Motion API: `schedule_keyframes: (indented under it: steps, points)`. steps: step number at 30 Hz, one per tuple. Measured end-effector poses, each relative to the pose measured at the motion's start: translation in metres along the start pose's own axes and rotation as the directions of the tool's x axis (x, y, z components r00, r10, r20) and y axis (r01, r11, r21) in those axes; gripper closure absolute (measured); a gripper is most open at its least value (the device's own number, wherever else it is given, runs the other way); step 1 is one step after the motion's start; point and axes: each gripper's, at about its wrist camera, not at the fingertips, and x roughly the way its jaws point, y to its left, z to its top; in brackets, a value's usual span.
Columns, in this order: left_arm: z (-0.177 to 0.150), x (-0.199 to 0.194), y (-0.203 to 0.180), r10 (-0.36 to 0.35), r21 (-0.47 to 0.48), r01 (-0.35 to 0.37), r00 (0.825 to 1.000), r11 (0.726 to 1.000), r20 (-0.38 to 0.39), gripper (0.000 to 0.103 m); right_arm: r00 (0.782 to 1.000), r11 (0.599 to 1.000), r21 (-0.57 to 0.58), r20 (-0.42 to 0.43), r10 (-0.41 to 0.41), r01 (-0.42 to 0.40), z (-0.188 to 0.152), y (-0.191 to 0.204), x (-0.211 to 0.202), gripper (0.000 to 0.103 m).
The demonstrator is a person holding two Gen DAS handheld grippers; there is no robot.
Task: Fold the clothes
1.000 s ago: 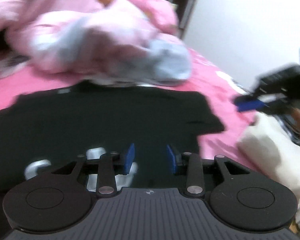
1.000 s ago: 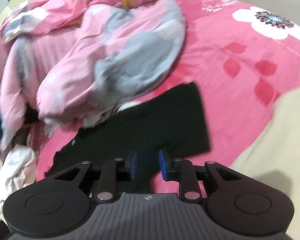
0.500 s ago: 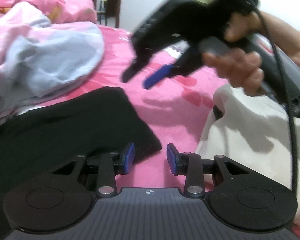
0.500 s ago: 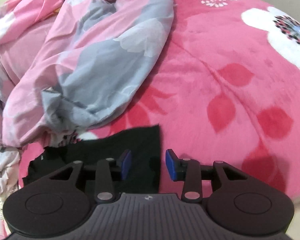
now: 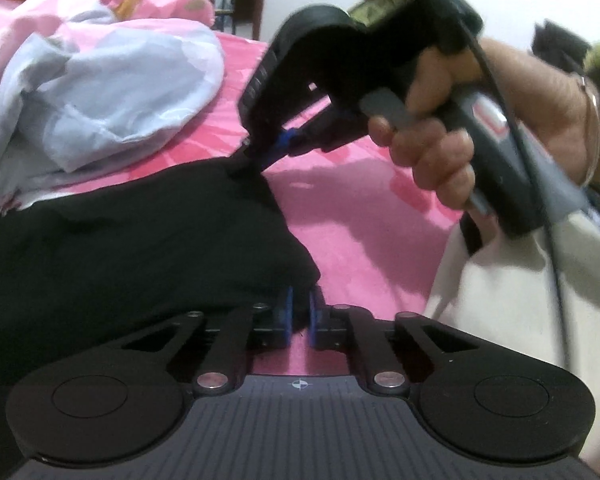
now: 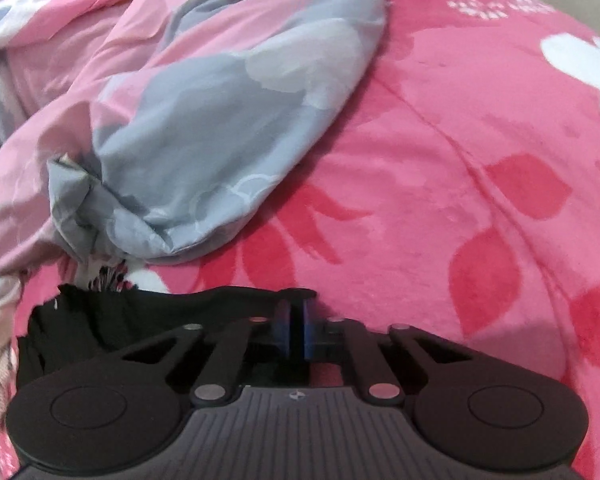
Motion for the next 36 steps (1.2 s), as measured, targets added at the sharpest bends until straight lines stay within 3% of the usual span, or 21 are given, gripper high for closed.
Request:
schedule_keyframes:
  steps: [6,11,17,19,22,23,24,27,31,33,36]
  points:
    - [0.009,-0.034,0.019,-0.011,-0.143,0.026,0.994,0.989,0.106,0.099,0.996,0.998,-0.032,0.067,0.056,-0.054,0.009,0.031,-0.03,0.1]
    - [0.007,-0.079,0.041,0.036,-0.303,0.021,0.982,0.953,0.183,0.099,0.988,0.986,-0.119,0.08,0.13,-0.119,0.016,0.084,-0.056,0.1]
    - [-0.011,-0.141,0.073,0.165,-0.499,-0.021,0.955,0.866,0.245,0.099,0.973,0.939,-0.279,0.051,0.226,-0.203,0.015,0.168,-0.061,0.1]
    - [-0.018,-0.152,0.081,0.205,-0.551,-0.045,0.951,0.834,0.233,0.099,0.97,0.913,-0.342,0.023,0.243,-0.221,0.009,0.197,-0.053,0.1]
    - [-0.036,-0.153,0.095,0.232,-0.625,-0.094,0.962,0.775,0.143,0.096,0.97,0.884,-0.404,-0.046,0.239,-0.237,-0.005,0.23,-0.024,0.096]
    - [-0.042,-0.152,0.1,0.237,-0.648,-0.112,0.966,0.753,0.107,0.087,0.97,0.873,-0.422,-0.078,0.232,-0.243,-0.011,0.237,-0.01,0.089]
    - [-0.049,-0.151,0.104,0.238,-0.667,-0.131,0.969,0.733,0.071,0.075,0.97,0.864,-0.44,-0.113,0.216,-0.244,-0.016,0.242,0.006,0.075]
    - [-0.071,-0.155,0.116,0.253,-0.694,-0.19,0.968,0.695,-0.012,0.072,0.983,0.886,-0.429,-0.129,0.132,-0.175,-0.023,0.239,0.032,0.071]
    - [-0.083,-0.171,0.13,0.302,-0.702,-0.243,0.952,0.67,-0.041,0.07,0.979,0.951,-0.235,-0.062,0.193,-0.202,-0.005,0.203,0.002,0.071]
    - [-0.08,-0.175,0.139,0.321,-0.697,-0.258,0.946,0.669,-0.042,0.07,0.984,0.969,-0.171,-0.047,0.174,-0.179,-0.008,0.185,-0.019,0.071]
    - [-0.067,-0.168,0.149,0.323,-0.672,-0.25,0.946,0.697,-0.017,0.07,0.988,0.984,-0.093,-0.046,0.149,-0.153,-0.022,0.161,-0.045,0.071]
